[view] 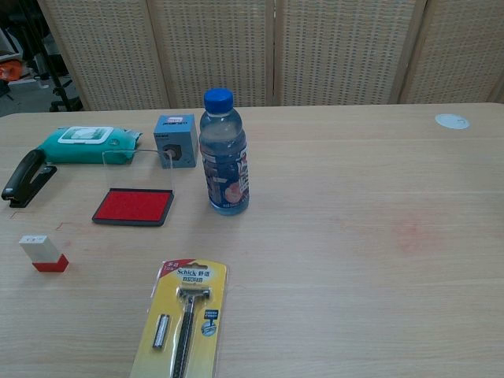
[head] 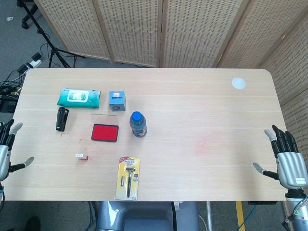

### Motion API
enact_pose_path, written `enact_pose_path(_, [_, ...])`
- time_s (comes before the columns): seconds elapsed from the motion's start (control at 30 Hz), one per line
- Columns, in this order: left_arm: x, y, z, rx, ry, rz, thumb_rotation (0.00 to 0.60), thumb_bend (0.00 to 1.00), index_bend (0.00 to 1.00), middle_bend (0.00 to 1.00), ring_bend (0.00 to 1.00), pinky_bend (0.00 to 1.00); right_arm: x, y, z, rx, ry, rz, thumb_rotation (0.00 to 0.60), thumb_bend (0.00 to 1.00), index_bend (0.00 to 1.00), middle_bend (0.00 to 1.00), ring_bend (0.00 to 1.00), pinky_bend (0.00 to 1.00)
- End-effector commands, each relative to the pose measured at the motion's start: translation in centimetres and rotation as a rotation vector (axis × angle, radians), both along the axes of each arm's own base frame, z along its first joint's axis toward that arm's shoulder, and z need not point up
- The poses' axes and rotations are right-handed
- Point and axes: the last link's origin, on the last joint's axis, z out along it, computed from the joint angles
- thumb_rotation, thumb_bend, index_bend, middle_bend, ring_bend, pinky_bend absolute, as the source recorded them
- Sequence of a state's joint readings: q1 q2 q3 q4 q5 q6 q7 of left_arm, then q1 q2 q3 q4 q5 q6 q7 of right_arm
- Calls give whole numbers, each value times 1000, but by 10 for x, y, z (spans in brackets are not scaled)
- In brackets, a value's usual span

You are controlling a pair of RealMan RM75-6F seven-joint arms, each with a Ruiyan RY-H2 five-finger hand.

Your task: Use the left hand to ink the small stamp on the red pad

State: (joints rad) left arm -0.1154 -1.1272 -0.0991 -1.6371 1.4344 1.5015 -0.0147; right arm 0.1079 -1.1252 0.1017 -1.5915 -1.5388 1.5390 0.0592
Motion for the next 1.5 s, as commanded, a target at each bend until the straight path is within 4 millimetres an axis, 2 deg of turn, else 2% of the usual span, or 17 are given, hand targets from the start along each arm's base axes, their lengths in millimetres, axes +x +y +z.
enact_pose_path(0.03, [0,0,0,0,0,0,600,0,0,0,0,0,0,0,0,4,-6,1,600,0,0,0,0,0])
enact_pose_path(0.4, [1,-2,1,-7,-4,-5,600,0,0,0,0,0,0,0,0,7,-22,6,600,0,0,0,0,0])
enact_pose_path(0.47, [2,-2,1,-13,-8,-11,600,0,0,57,36,17,0,0,-1,10,-27,4,600,0,0,0,0,0])
enact_pose_path(0.5, [2,-1,1,-9,-10,-17,600,0,0,166,123,79,0,0,-1,11,-28,3,600,0,0,0,0,0])
enact_pose_path(0.57, [3,0,0,-7,-20,-31,600,0,0,455,383,290,0,0,-1,14,-31,1,600,0,0,0,0,0])
enact_pose_path(0.63, [3,0,-3,-12,-30,-40,600,0,0,779,731,608,0,0,-1,14,-36,0,600,0,0,0,0,0])
enact_pose_path(0.67, [3,0,-6,-27,-45,-39,600,0,2,887,866,740,0,0,0,13,-39,-1,600,0,0,0,0,0])
enact_pose_path(0.73, [3,0,-11,-62,-73,-26,600,5,47,979,981,875,-1,0,1,12,-44,-3,600,0,0,0,0,0])
enact_pose_path(0.83, [1,5,-18,-88,-71,-1,600,80,176,1000,1000,925,-1,0,3,10,-54,-4,600,0,0,0,0,0])
enact_pose_path(0.93, [0,13,-29,-127,-99,21,600,140,237,1000,1000,926,-1,-1,4,8,-64,-7,600,0,0,0,0,0])
enact_pose_path(1.13, [-3,31,-55,-227,-114,84,600,168,357,1000,1000,926,-2,-2,5,14,-74,-12,600,0,0,0,0,0])
enact_pose_path(1.23, [-4,40,-70,-295,-136,120,600,170,372,1000,1000,926,-3,-3,3,23,-71,-14,600,0,0,0,0,0])
enact_pose_path(1.5, [-3,58,-97,-357,-114,170,600,191,431,1000,1000,926,-4,-4,2,27,-75,-21,600,0,0,0,0,0])
